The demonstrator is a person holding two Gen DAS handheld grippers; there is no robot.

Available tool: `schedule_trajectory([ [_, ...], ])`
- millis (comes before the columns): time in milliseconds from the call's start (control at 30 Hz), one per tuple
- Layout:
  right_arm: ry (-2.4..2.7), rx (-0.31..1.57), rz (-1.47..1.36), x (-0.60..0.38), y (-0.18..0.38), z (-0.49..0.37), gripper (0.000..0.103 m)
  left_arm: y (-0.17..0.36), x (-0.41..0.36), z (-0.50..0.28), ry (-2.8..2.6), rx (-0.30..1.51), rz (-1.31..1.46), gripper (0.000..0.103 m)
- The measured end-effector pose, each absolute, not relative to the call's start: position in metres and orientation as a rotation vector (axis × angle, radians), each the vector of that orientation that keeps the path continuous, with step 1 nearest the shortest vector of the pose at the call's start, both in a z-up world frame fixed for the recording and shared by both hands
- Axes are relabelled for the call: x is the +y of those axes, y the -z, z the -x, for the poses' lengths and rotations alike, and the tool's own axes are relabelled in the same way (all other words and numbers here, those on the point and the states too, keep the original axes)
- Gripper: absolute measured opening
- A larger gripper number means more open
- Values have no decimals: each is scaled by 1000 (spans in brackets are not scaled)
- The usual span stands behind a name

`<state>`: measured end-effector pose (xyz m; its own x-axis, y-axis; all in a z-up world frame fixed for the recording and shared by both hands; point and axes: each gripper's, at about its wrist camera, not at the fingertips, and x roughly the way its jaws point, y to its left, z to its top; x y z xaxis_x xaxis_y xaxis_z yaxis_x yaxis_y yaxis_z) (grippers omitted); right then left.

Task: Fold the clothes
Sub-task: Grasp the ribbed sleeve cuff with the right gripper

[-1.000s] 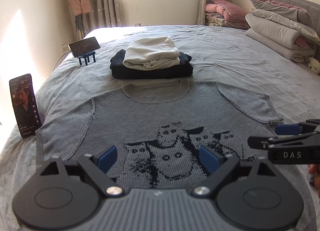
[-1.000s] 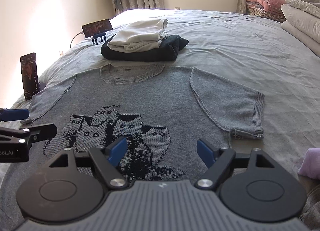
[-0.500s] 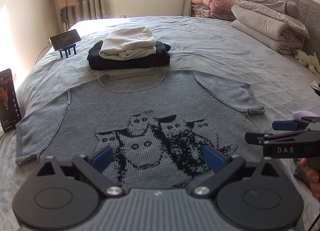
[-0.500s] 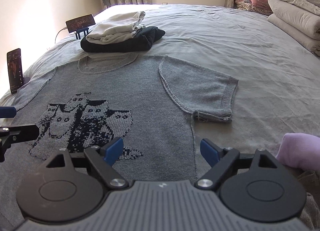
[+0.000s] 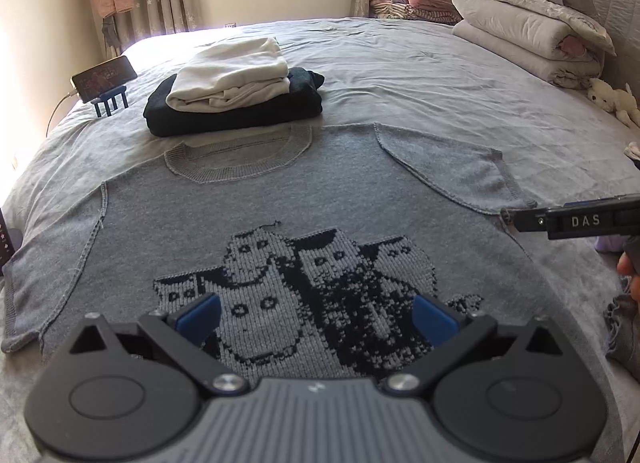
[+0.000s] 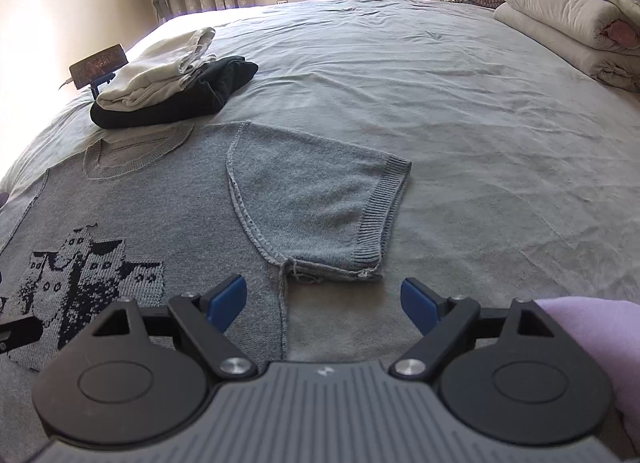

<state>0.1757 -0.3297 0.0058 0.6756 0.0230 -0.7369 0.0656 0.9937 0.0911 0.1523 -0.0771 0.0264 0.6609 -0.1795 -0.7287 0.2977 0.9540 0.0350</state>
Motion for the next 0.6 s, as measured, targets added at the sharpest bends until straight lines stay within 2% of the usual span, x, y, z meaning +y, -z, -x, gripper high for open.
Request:
schedule_trajectory([
  [433,127,821,-181,-350,14,-211,87,-7,-73,-193,265,801,-166,102],
  [600,157,799,-220,-355,25,-212,81,-1,-72,-201,274,776,-179,102],
])
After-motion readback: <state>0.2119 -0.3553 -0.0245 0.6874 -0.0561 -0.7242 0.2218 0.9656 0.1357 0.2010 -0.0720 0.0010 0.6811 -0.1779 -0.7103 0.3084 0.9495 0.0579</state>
